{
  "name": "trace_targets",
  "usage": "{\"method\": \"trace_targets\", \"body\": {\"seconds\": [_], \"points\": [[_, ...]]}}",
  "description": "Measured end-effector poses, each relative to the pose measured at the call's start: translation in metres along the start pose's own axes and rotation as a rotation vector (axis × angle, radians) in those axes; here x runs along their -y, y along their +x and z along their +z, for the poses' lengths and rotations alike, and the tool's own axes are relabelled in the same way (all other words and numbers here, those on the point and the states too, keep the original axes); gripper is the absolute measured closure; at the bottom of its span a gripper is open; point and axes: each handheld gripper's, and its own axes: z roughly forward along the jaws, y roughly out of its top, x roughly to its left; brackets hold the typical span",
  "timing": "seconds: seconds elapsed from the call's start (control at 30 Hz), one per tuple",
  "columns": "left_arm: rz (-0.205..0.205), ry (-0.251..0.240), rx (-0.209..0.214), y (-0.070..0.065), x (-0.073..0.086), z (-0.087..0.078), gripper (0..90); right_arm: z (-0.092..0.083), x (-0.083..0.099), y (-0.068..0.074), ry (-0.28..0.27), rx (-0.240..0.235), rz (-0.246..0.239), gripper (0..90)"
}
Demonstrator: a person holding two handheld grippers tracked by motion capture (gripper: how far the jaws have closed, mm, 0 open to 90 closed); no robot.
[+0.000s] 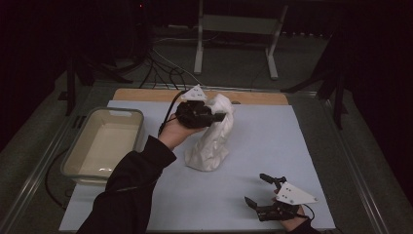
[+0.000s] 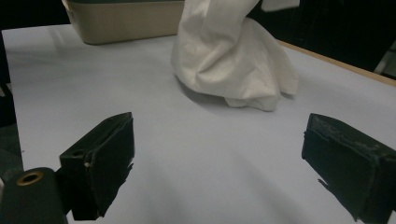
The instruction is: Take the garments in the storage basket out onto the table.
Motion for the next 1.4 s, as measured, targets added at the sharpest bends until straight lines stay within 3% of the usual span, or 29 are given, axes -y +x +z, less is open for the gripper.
{"method": "trace_targets", "body": {"seconds": [0.07,0.1,0.13,0.17,0.23,0.27,0.3,0.33,0.37,0.4,0.43,0.47,0.5,0.53,0.57,0.6,0.63,0.67,0.77,0.8,0.83,0.9,1.07,1.13,1.4], "points": [[-0.001,0.091,-0.008,-0.002,0.004,0.01,66.3,0.0,0.0,0.0,0.0,0.0,0.001,9.6],[-0.001,0.091,-0.008,-0.002,0.004,0.01,65.1,0.0,0.0,0.0,0.0,0.0,0.001,9.6],[0.008,0.122,-0.017,-0.003,0.006,0.015,65.1,0.0,0.0,0.0,-0.002,-0.001,0.0,9.7],[0.015,0.154,-0.024,-0.003,0.008,0.019,59.6,0.0,0.0,0.0,0.0,-0.002,0.001,9.7],[-0.013,0.253,-0.018,-0.002,0.014,0.03,54.5,0.001,0.0,0.0,0.001,-0.003,0.004,9.7],[-0.013,0.253,-0.018,-0.002,0.014,0.03,48.9,0.001,0.0,0.0,-0.001,-0.003,-0.001,9.7],[-0.021,0.299,-0.012,-0.002,0.016,0.034,48.9,0.001,0.0,0.0,-0.001,-0.003,-0.001,9.7],[-0.03,0.347,0.002,-0.002,0.017,0.038,40.7,0.001,0.0,0.0,0.004,-0.002,-0.001,9.7],[-0.057,0.434,0.009,-0.002,0.02,0.045,30.8,0.001,0.0,0.0,0.003,-0.003,-0.002,9.7],[-0.057,0.434,0.009,-0.002,0.02,0.045,23.7,0.001,0.0,0.0,0.002,-0.003,-0.001,9.7],[-0.063,0.477,0.047,-0.003,0.024,0.047,17.9,0.001,0.0,0.0,0.002,-0.005,-0.002,9.6],[-0.063,0.477,0.047,-0.003,0.024,0.047,13.3,0.001,0.0,0.0,0.002,-0.005,-0.002,9.6],[-0.052,0.488,0.048,-0.004,0.024,0.047,13.3,0.001,0.0,0.0,0.004,-0.004,-0.004,9.6],[-0.031,0.482,0.044,-0.005,0.024,0.046,4.3,0.002,0.0,0.0,0.004,-0.006,-0.005,9.7],[-0.008,0.459,0.031,-0.007,0.024,0.043,1.9,0.002,0.0,0.0,0.003,-0.007,-0.006,9.7],[-0.001,0.43,0.026,-0.007,0.023,0.04,0.6,0.002,0.0,0.0,0.0,-0.009,-0.003,9.7],[0.01,0.363,0.044,-0.008,0.021,0.033,0.2,0.002,-0.001,0.0,0.002,-0.009,-0.008,9.6],[0.01,0.363,0.044,-0.008,0.021,0.033,0.1,0.002,-0.001,0.0,0.0,-0.007,-0.007,9.7],[0.036,0.268,0.047,-0.01,0.018,0.021,0.0,0.002,-0.001,-0.001,0.001,-0.009,-0.001,9.7],[0.036,0.268,0.047,-0.01,0.018,0.021,0.0,0.002,-0.001,-0.001,0.0,-0.009,0.0,9.6],[0.061,0.255,0.023,-0.011,0.018,0.018,0.0,0.003,-0.001,-0.001,-0.001,-0.008,-0.003,9.7],[0.059,0.254,0.032,-0.011,0.018,0.017,0.0,0.003,-0.001,0.0,-0.001,-0.008,-0.003,9.7],[0.056,0.216,-0.004,-0.011,0.02,0.01,0.0,0.002,-0.001,0.0,-0.001,-0.008,-0.004,9.7],[0.032,0.181,0.008,-0.011,0.02,0.005,0.0,0.003,-0.001,-0.001,-0.001,-0.01,-0.001,9.7],[0.034,0.149,0.016,-0.013,0.018,-0.007,0.0,0.002,-0.001,0.0,-0.002,-0.007,-0.004,9.7]]}}
